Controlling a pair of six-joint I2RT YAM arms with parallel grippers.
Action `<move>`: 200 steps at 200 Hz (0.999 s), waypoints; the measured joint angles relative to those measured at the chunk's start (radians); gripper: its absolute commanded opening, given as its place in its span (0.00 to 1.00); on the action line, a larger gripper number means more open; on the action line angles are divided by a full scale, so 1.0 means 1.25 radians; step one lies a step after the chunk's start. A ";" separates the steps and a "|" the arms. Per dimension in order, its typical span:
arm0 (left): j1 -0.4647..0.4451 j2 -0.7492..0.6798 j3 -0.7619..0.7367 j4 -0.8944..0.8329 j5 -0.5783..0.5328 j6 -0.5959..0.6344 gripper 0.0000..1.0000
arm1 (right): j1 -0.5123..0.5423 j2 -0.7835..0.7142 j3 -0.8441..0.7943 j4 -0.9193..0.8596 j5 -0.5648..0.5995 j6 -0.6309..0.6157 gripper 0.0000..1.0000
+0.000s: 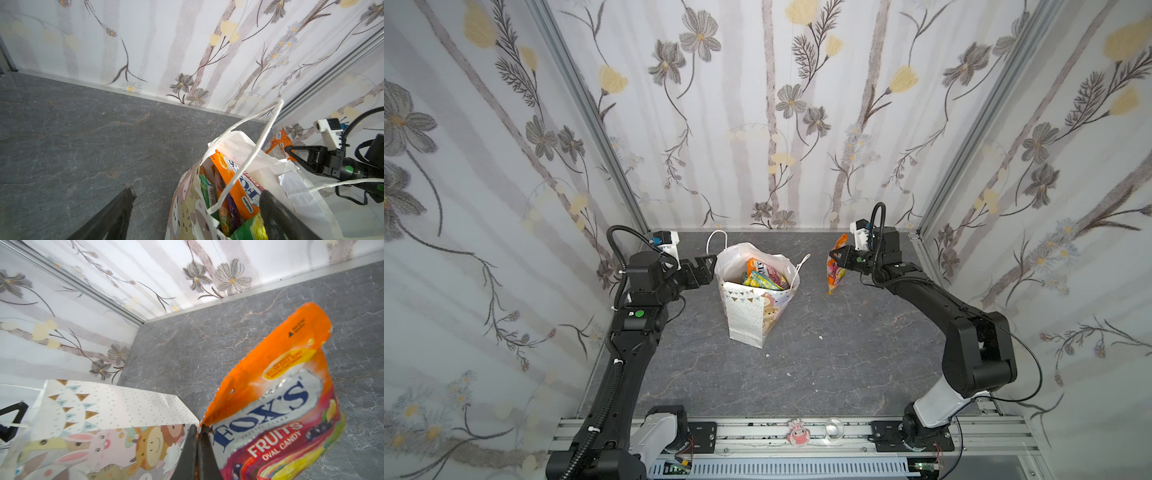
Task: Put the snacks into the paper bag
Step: 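Lift the orange pack upright with the right gripper, then carry the orange pack with the right gripper over the paper bag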
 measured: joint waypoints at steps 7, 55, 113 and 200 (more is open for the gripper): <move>0.000 -0.002 0.000 0.000 0.000 0.001 0.95 | 0.000 -0.018 -0.002 -0.004 0.001 -0.003 0.00; 0.000 -0.003 0.000 0.000 0.000 0.002 0.95 | 0.004 -0.188 -0.035 -0.055 0.004 -0.010 0.00; 0.004 -0.006 -0.008 0.003 0.000 0.001 0.96 | 0.029 -0.323 0.037 -0.136 0.032 -0.012 0.00; 0.008 -0.009 -0.009 0.004 0.000 0.001 0.97 | 0.108 -0.378 0.189 -0.310 0.058 -0.059 0.00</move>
